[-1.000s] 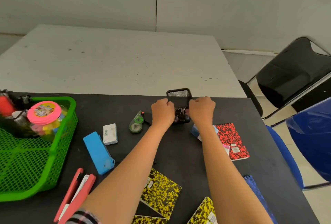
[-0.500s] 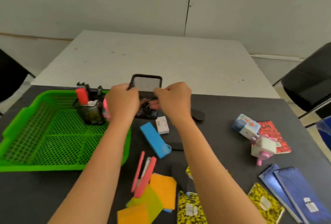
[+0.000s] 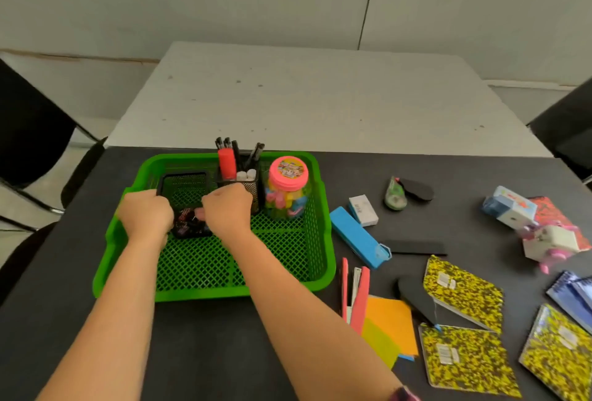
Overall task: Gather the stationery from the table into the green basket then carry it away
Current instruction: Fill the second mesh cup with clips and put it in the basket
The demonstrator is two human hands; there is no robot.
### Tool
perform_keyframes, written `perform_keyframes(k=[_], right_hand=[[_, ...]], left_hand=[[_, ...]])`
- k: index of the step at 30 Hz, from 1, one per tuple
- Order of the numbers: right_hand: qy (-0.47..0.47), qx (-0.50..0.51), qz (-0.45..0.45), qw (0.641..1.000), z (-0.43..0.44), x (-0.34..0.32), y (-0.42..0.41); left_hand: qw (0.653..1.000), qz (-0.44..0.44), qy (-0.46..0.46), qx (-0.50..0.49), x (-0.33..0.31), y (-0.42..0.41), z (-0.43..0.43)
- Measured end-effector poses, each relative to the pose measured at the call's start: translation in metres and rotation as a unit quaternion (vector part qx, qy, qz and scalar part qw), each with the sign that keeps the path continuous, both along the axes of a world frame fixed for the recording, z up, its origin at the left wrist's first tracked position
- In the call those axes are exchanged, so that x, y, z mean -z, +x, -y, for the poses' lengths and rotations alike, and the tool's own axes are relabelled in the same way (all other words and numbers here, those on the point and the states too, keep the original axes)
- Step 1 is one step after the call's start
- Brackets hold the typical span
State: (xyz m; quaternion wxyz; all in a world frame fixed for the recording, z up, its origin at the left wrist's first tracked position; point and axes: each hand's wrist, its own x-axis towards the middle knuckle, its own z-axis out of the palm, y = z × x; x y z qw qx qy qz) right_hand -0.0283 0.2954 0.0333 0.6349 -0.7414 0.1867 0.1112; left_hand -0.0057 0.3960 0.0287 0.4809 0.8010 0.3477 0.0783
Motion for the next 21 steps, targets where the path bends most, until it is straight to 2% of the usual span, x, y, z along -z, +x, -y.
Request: perform_keyframes(k=[3,10,15,18,19,21], right_hand=[[-0.015,0.000,0.009,1.000,0.001,0.002,0.003],[-0.066,0.031,0.060,0.995,0.003,0.013,0.004],[-0.076,0.012,0.065,0.995,0.003,0.016,0.001],[-0.102,-0.024,0.063,0.992,0.010,0.009,-0.006],[-0.110,-0.025,0.070,0.991,0.017,0.003,-0.011],[-0.104,0.011,0.106,0.989,0.037,-0.009,-0.024]], left_hand=[[1.000,0.009,-0.019,0.005,0.015,0.023,-0.004],[0.997,0.014,0.000,0.078,0.021,0.053,-0.002],[0.995,0.022,0.008,0.098,0.016,0.048,0.004],[0.993,0.010,0.052,0.103,0.002,0.038,0.015],[0.993,0.017,0.069,0.097,-0.005,0.030,0.023],[0.983,0.102,0.109,0.105,-0.020,0.009,0.044]])
